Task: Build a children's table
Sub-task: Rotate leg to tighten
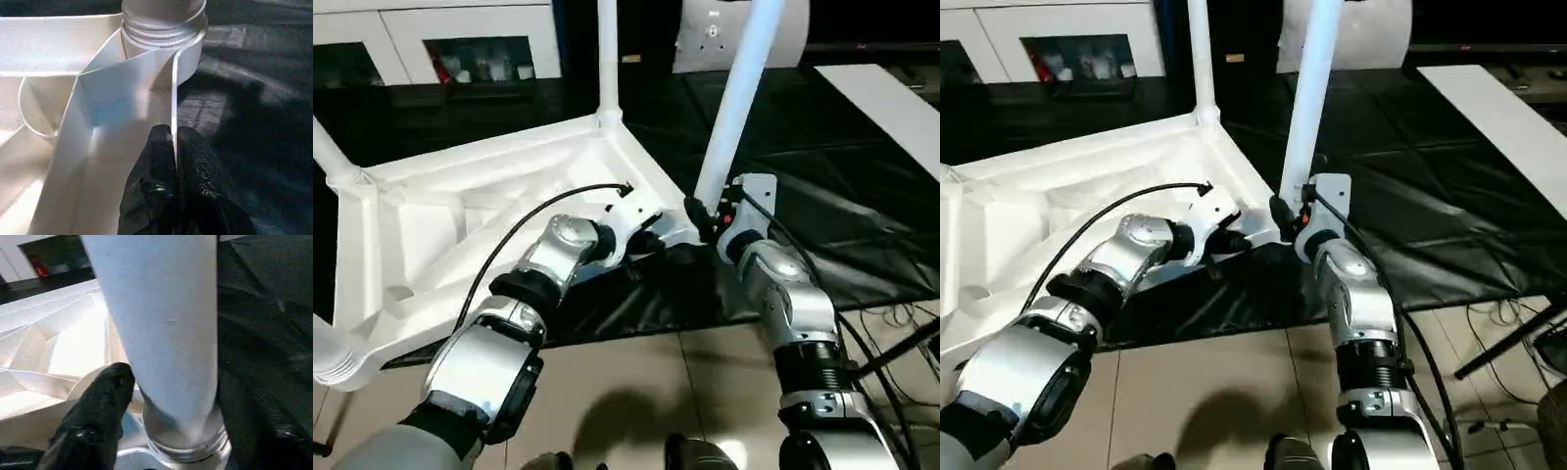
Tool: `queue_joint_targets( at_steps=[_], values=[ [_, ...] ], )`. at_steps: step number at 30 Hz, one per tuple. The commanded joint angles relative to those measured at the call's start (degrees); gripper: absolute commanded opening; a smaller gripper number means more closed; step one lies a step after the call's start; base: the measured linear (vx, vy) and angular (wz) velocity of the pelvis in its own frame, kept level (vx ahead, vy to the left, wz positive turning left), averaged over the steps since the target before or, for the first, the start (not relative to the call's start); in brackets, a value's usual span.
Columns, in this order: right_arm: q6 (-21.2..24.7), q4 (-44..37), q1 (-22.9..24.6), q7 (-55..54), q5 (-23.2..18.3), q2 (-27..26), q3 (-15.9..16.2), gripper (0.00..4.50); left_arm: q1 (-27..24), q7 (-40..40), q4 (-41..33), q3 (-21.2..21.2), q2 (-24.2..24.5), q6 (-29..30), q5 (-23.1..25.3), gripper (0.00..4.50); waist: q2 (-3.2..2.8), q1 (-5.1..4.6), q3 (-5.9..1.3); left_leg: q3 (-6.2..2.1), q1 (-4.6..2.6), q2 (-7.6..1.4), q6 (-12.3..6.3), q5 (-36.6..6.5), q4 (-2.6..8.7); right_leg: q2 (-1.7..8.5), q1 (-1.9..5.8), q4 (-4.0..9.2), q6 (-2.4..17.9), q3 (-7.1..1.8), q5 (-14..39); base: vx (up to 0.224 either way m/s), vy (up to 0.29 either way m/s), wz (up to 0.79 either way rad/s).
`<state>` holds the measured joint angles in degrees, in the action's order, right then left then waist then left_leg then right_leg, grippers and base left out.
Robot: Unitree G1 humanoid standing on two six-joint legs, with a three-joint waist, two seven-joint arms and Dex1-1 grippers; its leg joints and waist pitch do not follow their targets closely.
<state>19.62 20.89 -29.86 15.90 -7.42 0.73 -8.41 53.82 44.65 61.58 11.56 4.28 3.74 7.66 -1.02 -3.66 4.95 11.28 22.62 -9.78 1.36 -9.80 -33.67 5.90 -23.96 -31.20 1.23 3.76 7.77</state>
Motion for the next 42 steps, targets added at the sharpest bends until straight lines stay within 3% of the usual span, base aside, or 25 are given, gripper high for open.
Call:
queue_joint_targets(
  at_steps=[1, 3, 4, 5, 6, 8, 9, 12, 18, 19, 29, 33, 34, 42],
  values=[
    [-0.4, -1.8, 3.4, 9.2, -3.0, 1.8, 5.2, 3.42, 0.6, 1.7, -2.5, -0.4, -0.3, -4.2, -1.4, 0.0, 0.68, 0.55, -4.27, -1.12, -1.31, -2.61, -5.7, -15.7, 4.25, 2.77, 2.77, 3.34, 12.3, -1.76, 16.2, 0.0, 0.0, 0.0],
    [-1.0, -2.7, 4.4, 11.1, -3.1, 3.5, 5.4, 3.52, 0.0, 3.4, -2.9, 0.0, 0.4, -5.2, -1.3, 0.0, 0.66, 1.29, -4.35, -1.08, -1.29, -2.73, -6.73, -13.9, 4.14, 2.74, 3.0, 3.18, 12.3, -1.79, 15.1, 0.0, 0.0, 0.0],
    [-1.5, -4.1, 5.8, 15.6, -4.0, 6.8, 5.2, 3.62, -1.0, 6.3, -3.6, 0.5, 1.8, -5.7, -1.2, 0.0, 0.8, 1.47, -4.46, -0.98, -1.2, -2.64, -7.4, -12.9, 4.05, 2.7, 3.11, 2.96, 12.6, -1.78, 14.1, 0.0, 0.0, 0.0],
    [-0.9, -4.8, 6.3, 18.1, -4.9, 8.3, 4.5, 3.62, -1.6, 8.0, -4.0, 0.8, 2.5, -6.8, -1.3, 0.0, 0.43, 1.63, -4.34, -1.02, -1.04, -2.68, -7.9, -12.3, 4.01, 2.82, 3.28, 2.84, 12.8, -1.8, 13.8, 0.0, 0.0, 0.0],
    [-1.2, -5.2, 6.6, 20.6, -5.0, 10.1, 4.5, 3.87, -2.1, 9.6, -4.3, 0.9, 3.1, -7.2, -1.4, 0.0, 0.51, 1.57, -4.36, -1.02, -0.85, -2.6, -8.22, -12.1, 3.94, 2.73, 3.49, 2.86, 12.9, -1.7, 14.1, 0.0, 0.0, 0.0],
    [-1.5, -5.9, 7.0, 23.8, -5.0, 12.3, 5.0, 4.01, -2.5, 11.1, -4.6, 1.2, 3.8, -7.7, -1.4, 0.0, 0.74, 1.79, -4.47, -0.92, -1.13, -2.71, -8.33, -11.8, 3.78, 2.65, 3.37, 2.83, 13.1, -1.74, 14.2, 0.0, 0.0, 0.0],
    [-3.0, -6.9, 7.9, 29.4, -4.5, 16.4, 6.5, 4.01, -3.4, 15.0, -5.3, 2.0, 5.0, -9.7, -1.6, 0.0, 0.75, 1.79, -4.43, -0.88, -1.07, -2.65, -8.42, -11.7, 3.74, 2.63, 3.32, 2.78, 13.4, -1.77, 14.2, 0.0, 0.0, 0.0],
    [-4.7, -8.1, 9.0, 37.6, -5.4, 22.0, 8.4, 4.01, -4.7, 21.0, -6.6, 3.2, 7.0, -12.4, -2.0, 0.0, 0.7, 2.75, -4.42, -0.88, -1.14, -2.91, -8.8, -10.9, 3.65, 2.52, 3.42, 2.39, 14.0, -1.84, 12.9, 0.0, 0.0, 0.0],
    [-6.9, -8.3, 9.5, 49.2, -6.8, 27.8, 10.9, 4.01, -6.9, 30.9, -9.2, 5.2, 10.2, -15.3, -2.5, 0.0, 0.6, 4.15, -4.25, -0.65, -1.47, -3.39, -7.87, -11.9, 3.82, 2.35, 3.24, 2.31, 14.5, -1.82, 14.5, 0.0, 0.0, 0.0],
    [-6.3, -8.0, 9.3, 52.4, -7.7, 28.7, 11.6, 3.84, -7.4, 33.4, -9.8, 5.6, 10.9, -15.9, -2.8, 0.0, 0.62, 4.37, -4.25, -0.57, -1.64, -3.48, -7.54, -12.4, 3.89, 2.28, 3.08, 2.28, 14.6, -1.89, 14.9, 0.0, 0.0, 0.0],
    [-4.1, -4.2, 6.1, 62.3, -10.6, 29.5, 14.8, 3.21, -8.5, 41.0, -12.5, 7.2, 12.9, -16.0, -3.7, 0.0, 0.74, 5.56, -4.07, -0.58, -2.05, -3.72, -5.27, -13.9, 4.13, 2.52, 2.71, 2.22, 14.3, -2.18, 17.0, 0.0, 0.0, 0.0],
    [-3.7, -2.9, 5.0, 65.2, -10.5, 29.8, 16.0, 3.01, -8.5, 41.9, -12.8, 7.2, 13.1, -16.0, -3.8, 0.0, 0.79, 5.64, -4.19, -0.6, -1.91, -3.69, -5.43, -12.6, 4.06, 2.49, 2.81, 1.92, 14.6, -2.19, 15.2, 0.0, 0.0, 0.0],
    [-3.5, -2.7, 4.8, 65.6, -10.5, 29.8, 16.1, 2.77, -8.4, 42.0, -12.8, 7.2, 13.2, -16.0, -3.8, 0.0, 0.81, 5.66, -4.19, -0.55, -1.88, -3.65, -5.71, -12.0, 4.0, 2.46, 2.83, 1.85, 14.9, -2.2, 14.4, 0.0, 0.0, 0.0],
    [-3.2, -1.9, 4.3, 67.1, -11.0, 29.8, 16.8, 2.22, -8.5, 41.9, -12.9, 7.2, 13.4, -15.8, -3.9, 0.0, 0.81, 5.8, -4.16, -0.6, -1.8, -3.63, -5.75, -11.7, 3.98, 2.55, 2.92, 1.91, 14.5, -2.16, 15.2, 0.0, 0.0, 0.0]
  ],
)
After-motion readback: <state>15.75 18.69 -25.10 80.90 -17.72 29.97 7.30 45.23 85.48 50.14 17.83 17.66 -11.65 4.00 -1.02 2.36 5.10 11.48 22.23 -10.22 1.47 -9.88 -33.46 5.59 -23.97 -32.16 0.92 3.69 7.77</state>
